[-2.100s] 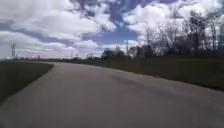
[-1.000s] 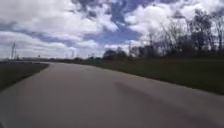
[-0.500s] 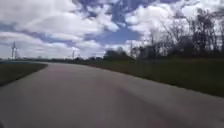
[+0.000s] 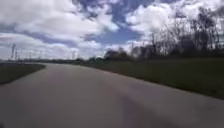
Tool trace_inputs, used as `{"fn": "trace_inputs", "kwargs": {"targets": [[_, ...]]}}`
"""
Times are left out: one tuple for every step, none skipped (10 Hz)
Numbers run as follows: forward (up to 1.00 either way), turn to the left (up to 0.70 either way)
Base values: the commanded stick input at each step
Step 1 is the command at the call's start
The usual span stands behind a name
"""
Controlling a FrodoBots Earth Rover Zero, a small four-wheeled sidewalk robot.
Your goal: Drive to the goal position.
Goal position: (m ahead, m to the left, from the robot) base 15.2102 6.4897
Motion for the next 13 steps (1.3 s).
{"fn": "trace_inputs", "kwargs": {"targets": [[1.0,0.0],[1.0,0.0],[1.0,0.0],[1.0,0.04],[1.0,0.27],[1.0,0.27],[1.0,0.27],[1.0,0.27],[1.0,0.06],[1.0,0.0],[1.0,0.0],[1.0,0.0],[1.0,0.0]]}}
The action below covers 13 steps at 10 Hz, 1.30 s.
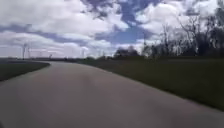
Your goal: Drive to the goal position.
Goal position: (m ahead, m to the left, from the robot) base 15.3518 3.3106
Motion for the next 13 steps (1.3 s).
{"fn": "trace_inputs", "kwargs": {"targets": [[1.0,0.02],[1.0,0.17],[1.0,0.27],[1.0,0.27],[1.0,0.27],[1.0,0.27],[1.0,0.27],[1.0,0.27],[1.0,0.18],[1.0,0.03],[1.0,0.0],[1.0,0.0],[1.0,0.0]]}}
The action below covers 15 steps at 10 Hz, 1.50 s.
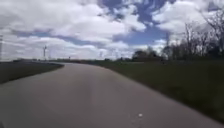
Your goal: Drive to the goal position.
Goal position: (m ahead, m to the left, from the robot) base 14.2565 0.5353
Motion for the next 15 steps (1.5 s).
{"fn": "trace_inputs", "kwargs": {"targets": [[1.0,0.0],[1.0,0.0],[1.0,0.0],[1.0,0.0],[1.0,0.0],[1.0,0.0],[1.0,0.0],[1.0,0.17],[1.0,0.27],[1.0,0.27],[1.0,0.27],[1.0,0.27],[1.0,0.1],[1.0,0.0],[1.0,0.0]]}}
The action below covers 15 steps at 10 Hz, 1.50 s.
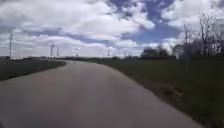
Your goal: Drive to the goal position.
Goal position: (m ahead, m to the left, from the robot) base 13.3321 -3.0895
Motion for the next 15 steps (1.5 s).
{"fn": "trace_inputs", "kwargs": {"targets": [[1.0,0.0],[1.0,0.0],[1.0,0.0],[1.0,0.16],[1.0,0.27],[1.0,0.27],[1.0,0.06],[1.0,0.0],[1.0,0.0],[1.0,0.0],[1.0,0.09],[1.0,0.26],[1.0,0.0],[1.0,0.0],[1.0,0.0]]}}
